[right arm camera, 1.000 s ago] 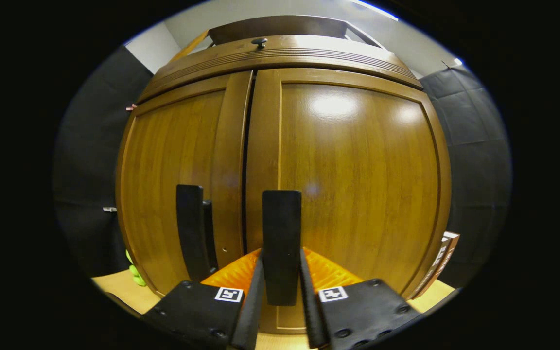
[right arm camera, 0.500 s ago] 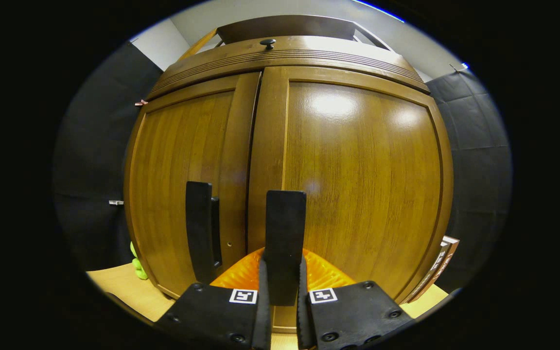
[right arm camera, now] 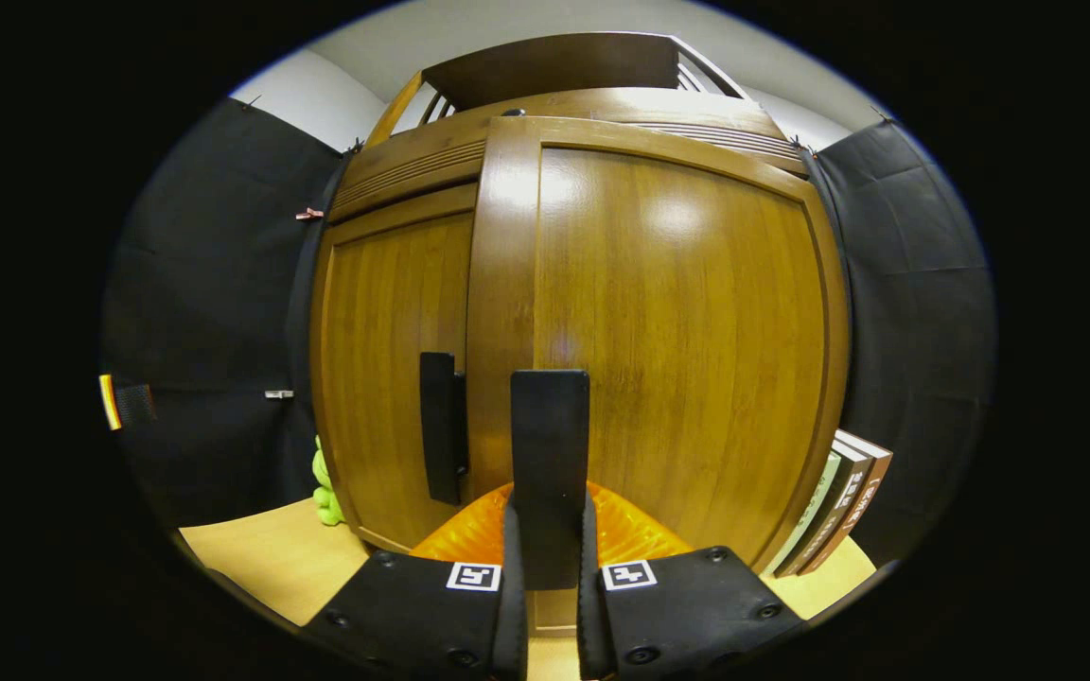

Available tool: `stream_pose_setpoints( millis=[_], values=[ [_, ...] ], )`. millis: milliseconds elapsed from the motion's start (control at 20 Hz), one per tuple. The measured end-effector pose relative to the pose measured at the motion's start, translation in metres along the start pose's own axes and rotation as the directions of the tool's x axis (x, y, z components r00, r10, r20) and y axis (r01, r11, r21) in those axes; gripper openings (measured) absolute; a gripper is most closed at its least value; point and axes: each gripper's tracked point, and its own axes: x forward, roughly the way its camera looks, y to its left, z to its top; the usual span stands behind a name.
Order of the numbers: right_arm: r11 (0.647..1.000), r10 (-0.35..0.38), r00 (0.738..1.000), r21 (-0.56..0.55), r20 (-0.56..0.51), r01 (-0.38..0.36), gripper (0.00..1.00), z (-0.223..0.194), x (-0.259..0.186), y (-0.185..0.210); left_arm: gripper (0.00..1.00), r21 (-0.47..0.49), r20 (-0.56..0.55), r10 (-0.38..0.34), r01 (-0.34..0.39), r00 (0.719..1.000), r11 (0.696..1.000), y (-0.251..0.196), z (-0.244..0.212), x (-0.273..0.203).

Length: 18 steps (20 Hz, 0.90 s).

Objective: Open the right door of the double-door shoe cabinet with the right hand, and open the left door with the left hand.

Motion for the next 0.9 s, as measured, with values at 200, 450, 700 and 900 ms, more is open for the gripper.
stream_pose_setpoints(
  millis=[200,450,700,900],
  values=[
    [1.000,0.006,1.000,0.007,-0.004,-0.006,0.19,0.002,-0.035,-0.009,0.92,0.006,-0.006,-0.022,0.022,1.000,1.000,-0.021,-0.002,-0.005],
    [1.000,0.000,1.000,0.008,-0.003,0.001,0.29,0.004,-0.071,-0.028,0.92,0.002,-0.023,-0.067,0.067,0.998,0.998,-0.051,-0.010,-0.003],
    [0.999,-0.020,1.000,0.028,-0.005,0.020,0.19,0.007,-0.104,-0.050,0.92,0.002,-0.046,-0.128,0.128,0.991,0.992,-0.081,-0.021,0.004],
    [0.999,-0.041,0.999,0.023,-0.006,0.041,0.24,0.009,-0.122,-0.067,0.92,-0.011,-0.056,-0.175,0.175,0.983,0.985,-0.105,-0.026,0.013]
  ],
)
